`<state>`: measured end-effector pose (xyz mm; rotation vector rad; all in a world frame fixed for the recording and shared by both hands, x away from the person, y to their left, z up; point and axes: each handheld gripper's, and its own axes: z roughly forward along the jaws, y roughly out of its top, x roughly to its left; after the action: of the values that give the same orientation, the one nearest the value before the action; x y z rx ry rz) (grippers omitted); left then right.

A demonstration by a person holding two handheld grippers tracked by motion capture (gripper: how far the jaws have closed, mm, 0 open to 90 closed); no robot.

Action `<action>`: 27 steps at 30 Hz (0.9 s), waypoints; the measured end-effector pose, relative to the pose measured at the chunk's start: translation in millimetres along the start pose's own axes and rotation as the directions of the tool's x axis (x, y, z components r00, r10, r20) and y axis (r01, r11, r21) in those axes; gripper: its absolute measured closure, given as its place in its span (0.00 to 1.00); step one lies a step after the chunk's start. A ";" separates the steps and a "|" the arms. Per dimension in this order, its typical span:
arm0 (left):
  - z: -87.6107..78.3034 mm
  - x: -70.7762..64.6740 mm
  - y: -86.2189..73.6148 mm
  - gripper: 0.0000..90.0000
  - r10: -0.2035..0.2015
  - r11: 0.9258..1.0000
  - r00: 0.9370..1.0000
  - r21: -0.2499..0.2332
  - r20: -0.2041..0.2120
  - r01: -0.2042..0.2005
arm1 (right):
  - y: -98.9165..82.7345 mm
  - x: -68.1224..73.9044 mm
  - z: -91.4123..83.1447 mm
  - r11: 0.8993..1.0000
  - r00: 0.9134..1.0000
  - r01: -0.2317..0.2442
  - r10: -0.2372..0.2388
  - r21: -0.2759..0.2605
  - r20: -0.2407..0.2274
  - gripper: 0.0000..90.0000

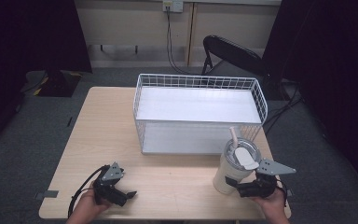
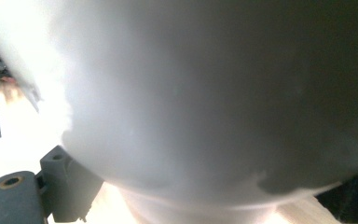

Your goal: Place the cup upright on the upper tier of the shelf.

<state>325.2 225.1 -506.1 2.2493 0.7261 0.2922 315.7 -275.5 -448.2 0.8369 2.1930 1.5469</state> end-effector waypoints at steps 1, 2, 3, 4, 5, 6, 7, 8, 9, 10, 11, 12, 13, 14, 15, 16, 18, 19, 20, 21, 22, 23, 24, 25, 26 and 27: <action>0.0 0.0 0.0 0.00 0.000 1.000 1.000 0.000 0.000 0.000 | 0.9 0.0 -0.2 1.000 1.000 -0.003 0.003 -0.002 -0.003 0.11; 0.0 0.0 0.0 0.00 0.000 1.000 1.000 0.000 0.000 0.000 | 1.1 0.2 -0.8 1.000 1.000 -0.007 0.007 -0.006 -0.003 0.11; 0.0 0.0 0.0 0.00 0.000 1.000 1.000 0.000 0.000 0.000 | 1.1 0.2 -0.8 1.000 1.000 -0.007 0.007 -0.006 -0.003 0.11; 0.0 0.0 0.0 0.00 0.000 1.000 1.000 0.000 0.000 0.000 | 1.7 0.1 -1.1 1.000 1.000 -0.008 0.008 -0.010 -0.005 0.11; 0.0 0.0 0.0 0.00 0.000 1.000 1.000 0.000 0.000 0.000 | 2.2 0.3 -1.6 1.000 1.000 -0.008 0.008 -0.015 -0.002 0.11; 0.0 0.0 0.0 0.00 0.000 1.000 1.000 0.000 0.000 0.000 | 3.5 0.3 -2.6 1.000 1.000 -0.006 0.006 -0.018 -0.006 0.11; 0.0 0.0 0.0 0.00 0.000 1.000 1.000 0.000 0.000 0.000 | 3.5 0.3 -2.6 1.000 1.000 -0.006 0.006 -0.018 -0.006 0.11; 0.0 0.0 0.0 0.00 0.000 1.000 1.000 0.000 0.000 0.000 | 4.3 0.4 -3.0 1.000 1.000 -0.005 0.005 -0.022 -0.005 0.11; 0.0 0.0 0.0 0.00 0.000 1.000 1.000 0.000 0.000 0.000 | 5.2 0.1 -3.5 1.000 1.000 -0.008 0.008 -0.023 -0.010 0.11; 0.0 0.0 0.0 0.00 0.000 1.000 1.000 0.000 0.000 0.000 | 6.2 -0.6 -3.9 1.000 1.000 -0.009 0.009 -0.027 -0.016 0.11; 0.0 0.0 0.0 0.00 0.000 1.000 1.000 0.000 0.000 0.000 | 6.9 -0.7 -4.1 1.000 1.000 -0.013 0.013 -0.027 -0.016 0.11; 0.0 0.0 0.0 0.00 0.000 1.000 1.000 0.000 0.000 0.000 | 8.0 -1.4 -4.2 1.000 1.000 -0.019 0.019 -0.025 -0.023 0.11; 0.1 0.0 0.0 0.00 0.000 1.000 1.000 -0.001 0.000 0.000 | 9.9 -2.7 -4.3 0.999 0.999 -0.030 0.029 -0.018 -0.037 0.11; 0.0 0.0 0.0 0.00 0.000 1.000 1.000 0.000 0.000 0.000 | 9.9 -2.7 -4.3 0.999 0.999 -0.030 0.029 -0.018 -0.037 0.11; 0.0 0.0 0.0 0.00 0.000 1.000 1.000 0.000 0.000 0.000 | 10.7 -3.2 -4.3 0.999 0.999 -0.032 0.032 -0.015 -0.038 0.11; 0.0 0.0 0.0 0.00 0.000 1.000 1.000 0.000 0.000 0.000 | 12.7 -4.1 -4.2 0.999 0.998 -0.038 0.037 -0.013 -0.049 0.11; 0.0 0.0 0.0 0.00 0.000 1.000 1.000 0.000 0.000 0.000 | 15.4 -4.1 -4.2 0.999 0.998 -0.031 0.031 -0.012 -0.045 0.11; 0.0 0.0 0.0 0.00 0.000 1.000 1.000 0.000 0.000 0.000 | 15.4 -4.1 -4.2 0.999 0.998 -0.031 0.031 -0.012 -0.045 0.11; 0.0 0.0 0.0 0.00 0.000 1.000 1.000 0.000 0.000 0.000 | 18.7 -4.6 -4.7 0.999 0.998 -0.035 0.034 -0.015 -0.045 0.11; 0.0 0.0 0.0 0.00 -0.001 1.000 1.000 0.000 0.000 0.001 | 20.6 -5.3 -5.2 0.999 0.998 -0.039 0.038 -0.020 -0.049 0.11; 0.0 0.0 0.0 0.00 0.000 1.000 1.000 0.000 0.000 0.000 | 22.6 -5.9 -5.7 0.999 0.998 -0.040 0.038 -0.024 -0.049 0.11; 0.0 0.0 0.0 0.00 0.000 1.000 1.000 0.000 0.000 0.000 | 24.7 -6.2 -6.1 0.999 0.998 -0.039 0.038 -0.029 -0.045 0.11; 0.0 0.0 0.0 0.00 0.000 1.000 1.000 0.000 0.000 0.000 | 26.9 -6.6 -6.6 0.999 0.998 -0.036 0.035 -0.031 -0.043 0.11; 0.0 0.0 0.0 0.00 0.000 1.000 1.000 0.000 0.000 0.000 | 29.1 -7.0 -7.0 0.999 0.999 -0.036 0.034 -0.032 -0.042 0.11; 0.0 0.0 0.0 0.00 0.000 1.000 1.000 0.000 0.000 0.000 | 31.3 -7.5 -7.5 0.999 0.999 -0.032 0.030 -0.034 -0.039 0.11; 0.0 0.0 0.0 0.00 0.000 1.000 1.000 0.000 0.000 0.000 | 31.3 -7.5 -7.5 0.999 0.999 -0.032 0.030 -0.034 -0.039 0.11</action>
<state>325.2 225.1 -506.1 2.2491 0.7262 0.2921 325.8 -278.2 -416.9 0.8411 2.1836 1.6241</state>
